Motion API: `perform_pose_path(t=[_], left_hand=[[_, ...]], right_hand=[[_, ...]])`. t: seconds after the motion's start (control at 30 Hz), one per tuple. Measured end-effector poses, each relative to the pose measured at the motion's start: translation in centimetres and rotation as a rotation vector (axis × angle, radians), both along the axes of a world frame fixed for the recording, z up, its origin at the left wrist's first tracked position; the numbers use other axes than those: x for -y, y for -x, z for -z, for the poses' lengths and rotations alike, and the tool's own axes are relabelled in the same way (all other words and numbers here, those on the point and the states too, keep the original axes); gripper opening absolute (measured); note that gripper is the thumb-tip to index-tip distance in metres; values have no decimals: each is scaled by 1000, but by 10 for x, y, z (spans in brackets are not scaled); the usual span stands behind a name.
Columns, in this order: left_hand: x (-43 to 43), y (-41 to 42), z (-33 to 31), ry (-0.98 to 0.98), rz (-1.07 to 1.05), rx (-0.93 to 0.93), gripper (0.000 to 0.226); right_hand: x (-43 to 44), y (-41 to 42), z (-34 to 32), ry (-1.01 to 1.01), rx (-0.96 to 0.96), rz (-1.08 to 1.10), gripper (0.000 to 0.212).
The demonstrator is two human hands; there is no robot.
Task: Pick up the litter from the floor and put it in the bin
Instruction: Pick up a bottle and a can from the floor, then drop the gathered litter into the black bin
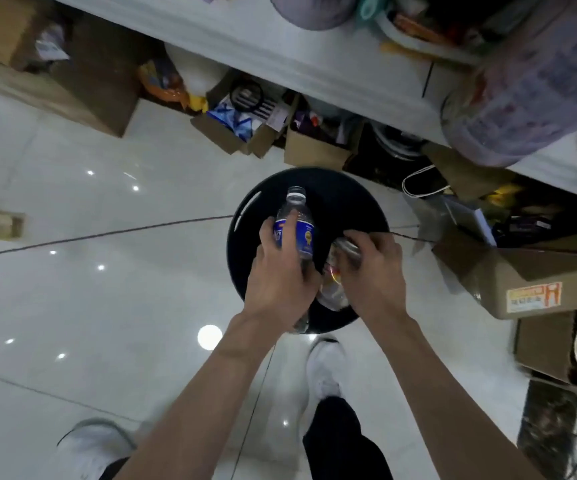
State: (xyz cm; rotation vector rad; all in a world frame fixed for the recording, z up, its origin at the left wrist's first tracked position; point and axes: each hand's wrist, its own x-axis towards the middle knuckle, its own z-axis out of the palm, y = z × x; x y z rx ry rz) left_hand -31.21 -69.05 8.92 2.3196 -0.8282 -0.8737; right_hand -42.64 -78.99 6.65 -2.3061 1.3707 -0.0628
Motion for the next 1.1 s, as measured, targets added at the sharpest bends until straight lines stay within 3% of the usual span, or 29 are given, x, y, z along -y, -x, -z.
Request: perform_pose_path(t=[0.17,0.33,0.5,0.73,1.1], left_hand=[[13,12,50,-110,-1,-59,75],[10,8,55,-78,-6,45,58],[-7,-16,23,55,-43,59,47],[-60,-76,-42,42,-121,152,44],[-242,-189,-135,-24,-312,171,48]], right_hand=[[5,11,39,175,-93,-108,36],[8,16,38,201,-110,-166,42],[7,-2,10,163,-50,-175,37],[-23,-67,-52,137,-9,-260,38],[-174,-212,-141,89,57,-460,37]])
